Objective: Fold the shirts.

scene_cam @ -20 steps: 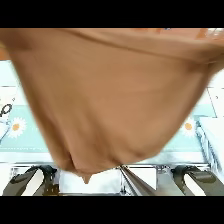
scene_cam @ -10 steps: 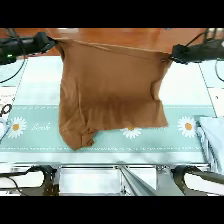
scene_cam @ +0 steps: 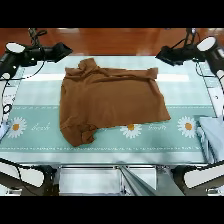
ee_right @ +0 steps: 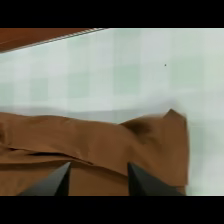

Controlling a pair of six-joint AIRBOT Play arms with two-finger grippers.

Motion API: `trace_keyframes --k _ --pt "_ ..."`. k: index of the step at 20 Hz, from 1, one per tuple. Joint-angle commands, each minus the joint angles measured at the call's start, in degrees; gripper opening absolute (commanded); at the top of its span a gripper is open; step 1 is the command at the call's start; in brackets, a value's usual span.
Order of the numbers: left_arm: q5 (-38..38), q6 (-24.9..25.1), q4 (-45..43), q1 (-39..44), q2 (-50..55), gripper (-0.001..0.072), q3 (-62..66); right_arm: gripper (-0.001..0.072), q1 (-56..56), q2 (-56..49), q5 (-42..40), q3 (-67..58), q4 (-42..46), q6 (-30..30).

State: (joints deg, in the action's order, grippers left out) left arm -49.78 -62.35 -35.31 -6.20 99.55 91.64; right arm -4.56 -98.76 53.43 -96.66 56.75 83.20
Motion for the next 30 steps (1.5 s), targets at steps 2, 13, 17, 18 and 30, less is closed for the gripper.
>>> trace_keyframes --k 2,13,17,18,30 --pt "-22.91 -14.16 -14.47 -10.23 -2.62 0.0506 5.81 0.0408 -8.31 2.64 18.12 -10.49 -1.49 -0.39" --pt "-31.65 -13.75 -20.87 -24.46 -26.12 0.0506 -50.05 0.0403 -18.32 35.50 12.48 49.24 -12.44 -11.28" --pt "-30.29 -12.94 -21.29 -24.61 -26.14 0.0506 -54.69 0.0402 -21.22 40.89 14.86 56.57 -13.05 -13.92" --pt "-29.75 -12.94 -21.31 -24.61 -26.14 0.0505 -55.15 0.0402 -21.44 41.42 15.69 56.70 -12.59 -14.10" --pt "-13.46 -11.63 -9.55 -14.16 -26.14 0.0505 -61.31 0.0402 -21.40 41.90 15.34 56.70 -12.87 -14.05"
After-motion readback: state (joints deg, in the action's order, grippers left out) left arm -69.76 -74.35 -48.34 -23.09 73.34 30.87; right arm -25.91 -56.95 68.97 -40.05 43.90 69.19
